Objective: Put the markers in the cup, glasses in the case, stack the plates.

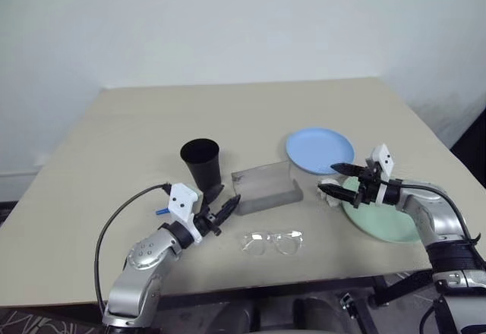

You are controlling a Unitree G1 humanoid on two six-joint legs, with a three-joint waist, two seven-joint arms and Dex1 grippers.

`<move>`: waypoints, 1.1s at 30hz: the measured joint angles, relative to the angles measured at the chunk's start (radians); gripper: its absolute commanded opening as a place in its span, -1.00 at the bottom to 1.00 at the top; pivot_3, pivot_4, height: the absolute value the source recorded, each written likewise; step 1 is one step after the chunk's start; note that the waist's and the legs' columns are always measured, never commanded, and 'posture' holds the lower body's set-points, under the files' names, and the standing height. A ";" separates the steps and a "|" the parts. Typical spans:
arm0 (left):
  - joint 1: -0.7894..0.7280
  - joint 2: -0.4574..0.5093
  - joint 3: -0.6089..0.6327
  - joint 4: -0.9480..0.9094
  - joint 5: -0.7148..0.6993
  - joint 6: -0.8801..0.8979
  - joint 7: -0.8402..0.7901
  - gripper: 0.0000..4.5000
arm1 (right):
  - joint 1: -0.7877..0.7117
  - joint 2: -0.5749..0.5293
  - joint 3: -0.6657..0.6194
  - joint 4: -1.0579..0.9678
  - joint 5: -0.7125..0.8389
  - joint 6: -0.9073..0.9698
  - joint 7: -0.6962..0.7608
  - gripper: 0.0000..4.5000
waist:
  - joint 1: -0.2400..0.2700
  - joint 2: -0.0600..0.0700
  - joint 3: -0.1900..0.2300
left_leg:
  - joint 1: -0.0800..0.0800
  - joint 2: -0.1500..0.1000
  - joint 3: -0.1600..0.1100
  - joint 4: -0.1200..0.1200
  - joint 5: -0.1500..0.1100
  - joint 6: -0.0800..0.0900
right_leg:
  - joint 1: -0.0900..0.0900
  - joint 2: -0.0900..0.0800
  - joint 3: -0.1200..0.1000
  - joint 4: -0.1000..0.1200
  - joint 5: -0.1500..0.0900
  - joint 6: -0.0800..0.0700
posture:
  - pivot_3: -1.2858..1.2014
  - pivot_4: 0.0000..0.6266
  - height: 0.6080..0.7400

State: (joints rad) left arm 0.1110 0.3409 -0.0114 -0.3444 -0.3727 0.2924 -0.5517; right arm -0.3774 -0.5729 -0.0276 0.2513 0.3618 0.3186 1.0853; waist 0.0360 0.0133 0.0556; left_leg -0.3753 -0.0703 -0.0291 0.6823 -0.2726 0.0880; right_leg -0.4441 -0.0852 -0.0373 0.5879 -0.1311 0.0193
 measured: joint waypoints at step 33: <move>-0.133 -0.006 -0.028 0.159 -0.038 0.005 -0.154 0.11 | 0.193 -0.171 -0.080 -0.439 0.021 0.299 -0.204 0.97 | 0.001 -0.002 0.001 | -0.001 0.007 0.008 0.002 0.000 0.000 | 0.000 0.000 -0.003 -0.003 -0.002 -0.001 | 0.03 -1.00 1.00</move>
State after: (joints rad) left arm -0.0220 0.3349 -0.0389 -0.1852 -0.4104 0.2977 -0.7053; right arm -0.1847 -0.7437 -0.1072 -0.1874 0.3823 0.6174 0.8818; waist 0.0370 0.0117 0.0564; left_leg -0.3761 -0.0629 -0.0209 0.6840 -0.2731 0.0883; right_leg -0.4445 -0.0849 -0.0401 0.5852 -0.1327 0.0179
